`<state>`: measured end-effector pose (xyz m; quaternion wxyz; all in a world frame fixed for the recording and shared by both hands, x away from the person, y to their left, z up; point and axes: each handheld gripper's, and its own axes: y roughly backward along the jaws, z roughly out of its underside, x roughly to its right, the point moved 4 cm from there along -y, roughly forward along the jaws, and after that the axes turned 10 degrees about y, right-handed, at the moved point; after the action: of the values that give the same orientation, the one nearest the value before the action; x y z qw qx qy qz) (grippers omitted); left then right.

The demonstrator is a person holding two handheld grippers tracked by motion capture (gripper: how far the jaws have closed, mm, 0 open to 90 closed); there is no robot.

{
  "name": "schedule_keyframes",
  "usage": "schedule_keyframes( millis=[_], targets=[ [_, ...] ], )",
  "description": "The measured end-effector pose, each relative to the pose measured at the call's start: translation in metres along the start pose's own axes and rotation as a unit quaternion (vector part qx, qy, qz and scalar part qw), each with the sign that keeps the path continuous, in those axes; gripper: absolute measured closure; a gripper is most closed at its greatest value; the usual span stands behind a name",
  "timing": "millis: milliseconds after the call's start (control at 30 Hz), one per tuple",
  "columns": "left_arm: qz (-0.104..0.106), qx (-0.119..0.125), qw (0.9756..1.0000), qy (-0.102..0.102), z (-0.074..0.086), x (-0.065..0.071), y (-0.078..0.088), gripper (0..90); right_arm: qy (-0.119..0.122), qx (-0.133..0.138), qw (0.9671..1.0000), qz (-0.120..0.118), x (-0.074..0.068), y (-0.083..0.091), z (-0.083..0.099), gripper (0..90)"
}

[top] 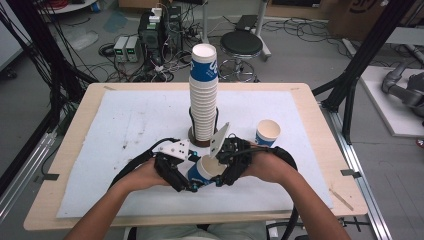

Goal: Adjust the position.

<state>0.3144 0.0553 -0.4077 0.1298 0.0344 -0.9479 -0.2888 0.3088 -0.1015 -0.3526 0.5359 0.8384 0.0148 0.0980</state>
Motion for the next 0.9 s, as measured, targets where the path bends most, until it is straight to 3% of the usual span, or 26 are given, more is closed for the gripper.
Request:
schedule_keyframes(
  millis=[333,533,700,800,833,900],
  targets=[
    [0.015,-0.011,0.9998,-0.010,0.001,0.000,-0.005,28.3,0.008,-0.014,0.9999,-0.003,-0.001,-0.004,0.001,29.9],
    [0.020,0.005,0.9997,-0.013,0.002,0.000,-0.007,29.6,0.006,-0.017,0.9998,-0.004,-0.002,-0.004,0.002,27.7],
    [0.025,0.039,0.9989,-0.010,0.002,-0.001,-0.003,28.3,-0.005,0.016,0.9998,0.003,0.000,0.002,0.002,22.5],
    [0.023,0.048,0.9986,-0.008,0.004,-0.001,-0.001,28.3,-0.017,0.045,0.9988,0.006,0.001,0.007,0.003,21.2],
    [0.022,0.050,0.9985,-0.009,0.004,-0.002,0.000,28.4,-0.007,0.061,0.9981,0.012,0.003,0.008,0.003,21.2],
    [0.018,0.059,0.9981,-0.005,0.006,-0.003,0.001,28.3,-0.020,0.078,0.9966,0.017,0.003,0.012,0.004,21.1]
  ],
)
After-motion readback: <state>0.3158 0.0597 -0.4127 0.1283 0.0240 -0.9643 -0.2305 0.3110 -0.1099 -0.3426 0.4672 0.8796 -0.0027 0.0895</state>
